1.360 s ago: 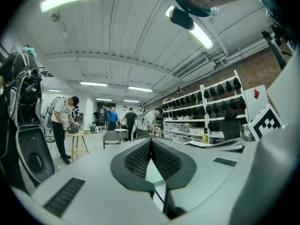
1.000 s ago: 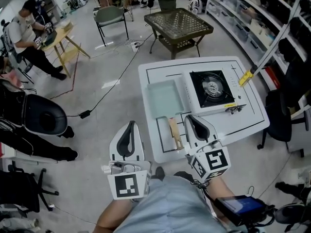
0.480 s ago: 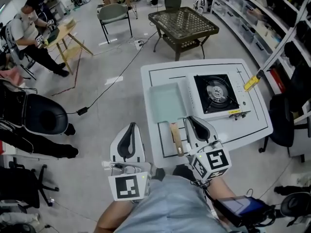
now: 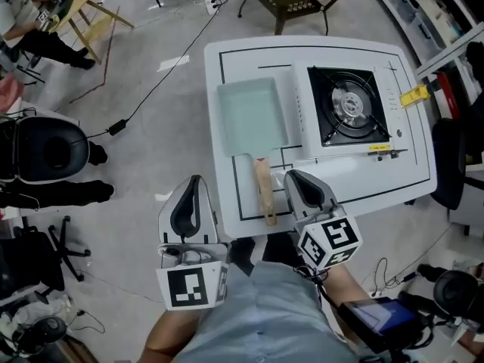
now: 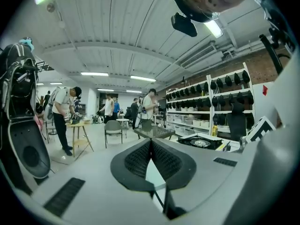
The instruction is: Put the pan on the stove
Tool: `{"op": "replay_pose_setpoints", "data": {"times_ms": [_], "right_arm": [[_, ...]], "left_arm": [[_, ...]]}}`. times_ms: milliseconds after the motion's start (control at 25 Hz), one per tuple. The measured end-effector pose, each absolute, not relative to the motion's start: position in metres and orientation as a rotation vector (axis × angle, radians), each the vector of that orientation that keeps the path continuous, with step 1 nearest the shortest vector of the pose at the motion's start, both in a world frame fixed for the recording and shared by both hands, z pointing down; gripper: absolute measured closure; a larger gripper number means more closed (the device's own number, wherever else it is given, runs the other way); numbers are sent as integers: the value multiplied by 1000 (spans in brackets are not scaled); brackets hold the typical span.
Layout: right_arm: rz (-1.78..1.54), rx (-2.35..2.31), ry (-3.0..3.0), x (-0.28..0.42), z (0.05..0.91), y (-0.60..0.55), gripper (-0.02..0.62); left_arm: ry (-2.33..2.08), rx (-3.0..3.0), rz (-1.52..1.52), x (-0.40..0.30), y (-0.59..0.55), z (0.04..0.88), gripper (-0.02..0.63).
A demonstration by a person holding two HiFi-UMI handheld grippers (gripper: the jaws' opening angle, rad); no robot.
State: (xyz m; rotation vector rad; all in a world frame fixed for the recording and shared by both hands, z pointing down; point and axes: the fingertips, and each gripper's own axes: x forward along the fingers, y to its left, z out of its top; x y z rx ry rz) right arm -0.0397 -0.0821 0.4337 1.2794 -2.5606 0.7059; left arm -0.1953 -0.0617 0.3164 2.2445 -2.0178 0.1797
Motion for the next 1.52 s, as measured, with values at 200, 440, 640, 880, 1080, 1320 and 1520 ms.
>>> {"op": "replay_pose_setpoints", "data": {"times_ms": [200,440,640,880,1080,1320,1520], "right_arm": [[881,1184,-2486,-30,496,-72,545],[1142,1049,-2469,-23,516,-66,545],[1674,740,-2506,-29,501,-65,462],[1856,523,-2431,-41,506,-64,367],[1879,469,-2386,-52,515,-71,365],[1905,428,-2299,-66,527,-72,362],[1957,381,-2242,-78,531,-74,360]], "left_arm": [[-1992,2170,256,-183,-71,359,588],[-1955,2176,265,-160,-77,369,588],[-1959,2171,253,-154,-90,361,588],[-1960,2126,266,-158,-103,369,588],[-1967,2085,271,-169,-111,378,588],[-1967,2043,271,-180,-116,387,588],[-1986,2008,267,-192,-120,390,588]]}}
